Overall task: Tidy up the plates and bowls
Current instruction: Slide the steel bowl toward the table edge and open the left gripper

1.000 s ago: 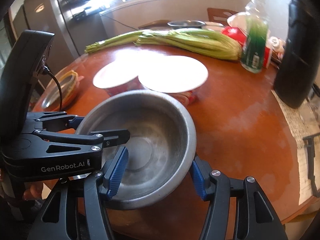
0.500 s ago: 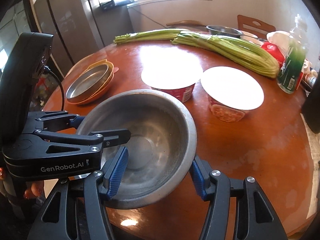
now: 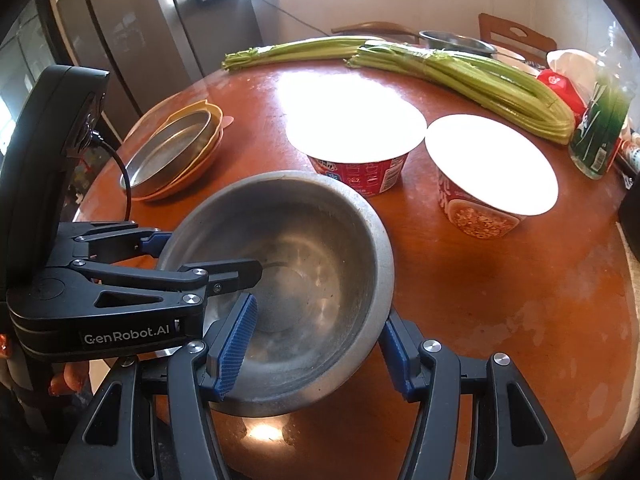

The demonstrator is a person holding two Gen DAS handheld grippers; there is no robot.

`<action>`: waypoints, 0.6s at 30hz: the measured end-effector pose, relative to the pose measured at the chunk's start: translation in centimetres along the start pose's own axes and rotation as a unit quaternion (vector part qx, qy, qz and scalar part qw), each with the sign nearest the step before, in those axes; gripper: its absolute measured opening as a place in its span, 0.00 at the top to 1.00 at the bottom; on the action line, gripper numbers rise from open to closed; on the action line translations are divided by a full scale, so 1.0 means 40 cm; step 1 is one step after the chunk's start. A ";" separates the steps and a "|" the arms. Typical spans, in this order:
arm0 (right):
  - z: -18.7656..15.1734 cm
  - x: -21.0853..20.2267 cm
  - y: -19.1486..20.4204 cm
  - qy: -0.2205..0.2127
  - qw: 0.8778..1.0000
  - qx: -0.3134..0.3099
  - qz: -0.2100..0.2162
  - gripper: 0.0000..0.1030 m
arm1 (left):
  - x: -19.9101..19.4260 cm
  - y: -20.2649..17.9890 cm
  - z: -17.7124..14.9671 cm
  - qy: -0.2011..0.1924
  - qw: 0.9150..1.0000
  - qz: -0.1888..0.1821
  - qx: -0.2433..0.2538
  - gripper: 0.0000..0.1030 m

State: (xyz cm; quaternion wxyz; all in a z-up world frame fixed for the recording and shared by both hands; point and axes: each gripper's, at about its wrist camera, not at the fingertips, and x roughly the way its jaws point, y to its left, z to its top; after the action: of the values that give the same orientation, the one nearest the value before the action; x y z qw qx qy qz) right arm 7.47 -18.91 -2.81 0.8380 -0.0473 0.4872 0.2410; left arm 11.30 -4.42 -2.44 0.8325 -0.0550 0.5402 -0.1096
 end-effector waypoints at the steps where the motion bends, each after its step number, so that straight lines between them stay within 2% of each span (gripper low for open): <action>1: 0.002 0.002 -0.001 0.001 1.000 0.001 0.001 0.40 | -0.001 0.002 0.000 -0.002 1.000 0.001 0.000 0.49; 18: 0.006 0.019 -0.009 0.010 1.000 0.016 0.016 0.40 | 0.004 0.009 0.007 -0.001 1.000 0.002 0.009 0.49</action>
State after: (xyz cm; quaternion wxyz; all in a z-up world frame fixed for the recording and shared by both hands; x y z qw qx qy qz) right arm 8.12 -18.88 -3.36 0.8299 -0.0284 0.4999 0.2459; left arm 11.68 -4.13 -2.54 0.8337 -0.0466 0.5386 -0.1129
